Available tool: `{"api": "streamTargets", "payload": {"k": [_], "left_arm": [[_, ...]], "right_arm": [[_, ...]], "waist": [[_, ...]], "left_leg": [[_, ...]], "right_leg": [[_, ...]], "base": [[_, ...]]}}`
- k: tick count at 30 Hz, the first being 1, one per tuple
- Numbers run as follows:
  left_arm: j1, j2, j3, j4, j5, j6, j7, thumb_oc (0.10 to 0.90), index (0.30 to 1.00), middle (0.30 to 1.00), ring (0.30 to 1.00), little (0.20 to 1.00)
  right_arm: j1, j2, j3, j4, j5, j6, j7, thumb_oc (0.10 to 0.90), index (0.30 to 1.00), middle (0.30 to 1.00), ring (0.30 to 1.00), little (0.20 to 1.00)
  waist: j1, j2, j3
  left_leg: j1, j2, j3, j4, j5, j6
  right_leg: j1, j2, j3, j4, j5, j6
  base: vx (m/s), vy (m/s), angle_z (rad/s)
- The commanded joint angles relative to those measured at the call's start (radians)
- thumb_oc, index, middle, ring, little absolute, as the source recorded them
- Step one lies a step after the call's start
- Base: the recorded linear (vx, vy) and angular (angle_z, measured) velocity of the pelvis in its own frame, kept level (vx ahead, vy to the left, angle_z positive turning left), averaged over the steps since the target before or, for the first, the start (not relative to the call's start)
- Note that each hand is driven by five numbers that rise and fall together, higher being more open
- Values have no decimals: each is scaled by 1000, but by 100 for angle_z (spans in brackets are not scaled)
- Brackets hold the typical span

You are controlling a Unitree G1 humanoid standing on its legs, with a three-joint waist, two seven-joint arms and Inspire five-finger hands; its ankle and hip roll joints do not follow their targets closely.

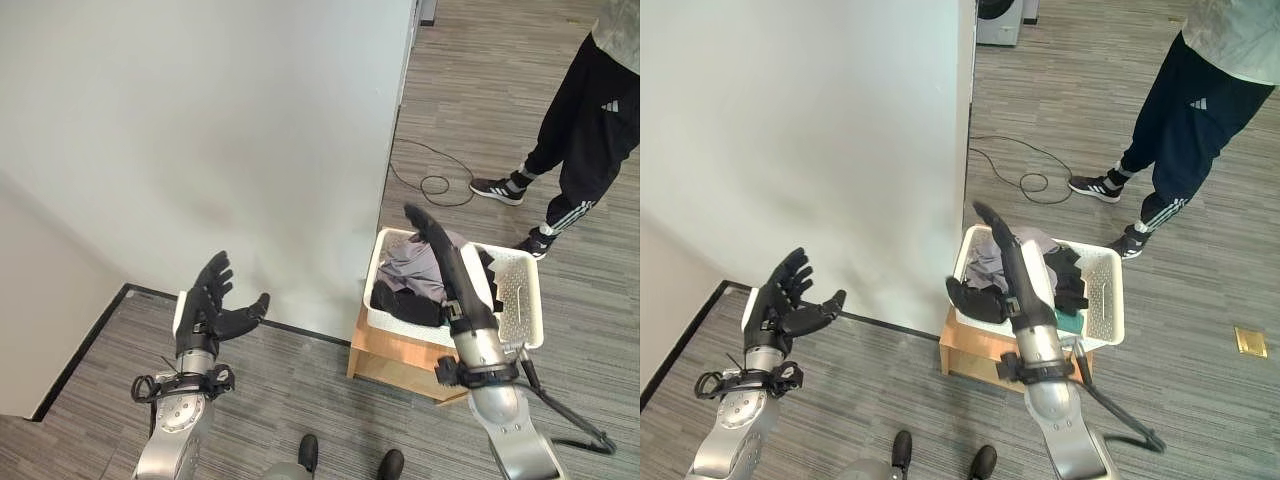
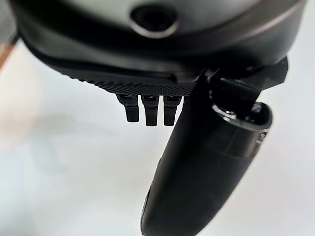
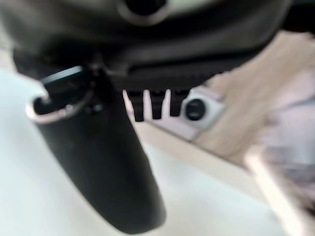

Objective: Pick up bed clothes into laundry basket.

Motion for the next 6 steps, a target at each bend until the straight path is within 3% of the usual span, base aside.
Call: {"api": "streamTargets", "payload": {"k": [1, 2, 6], "left_arm": [[-102, 38, -20, -94, 16, -129, -33, 800, 900, 900, 900, 900], [-150, 31, -63, -81, 19, -129, -30, 800, 900, 900, 900, 900], [-190, 27, -92, -78, 28, -132, -22, 800, 900, 900, 900, 900]], "right_arm": [[-53, -15, -30, -83, -14, -91, -34, 800, 900, 900, 900, 900], [-49, -26, -27, -80, -47, -88, -46, 800, 900, 900, 900, 900], [-48, -33, -20, -87, -67, -84, -52, 800, 900, 900, 900, 900]], "waist": [[-12, -23, -116], [-34, -23, -117], [-49, -22, -115]], "left_leg": [[-5, 20, 69, 2, -78, -5], [4, 22, 82, 2, -83, -4], [11, 28, 93, 2, -86, -5]], "right_leg": [[137, -80, 0, 7, -154, 108], [134, -78, 14, 7, -151, 108], [132, -76, 28, 7, -150, 108]], "base": [[23, -9, -32], [30, -7, -38], [19, -11, -22]]}}
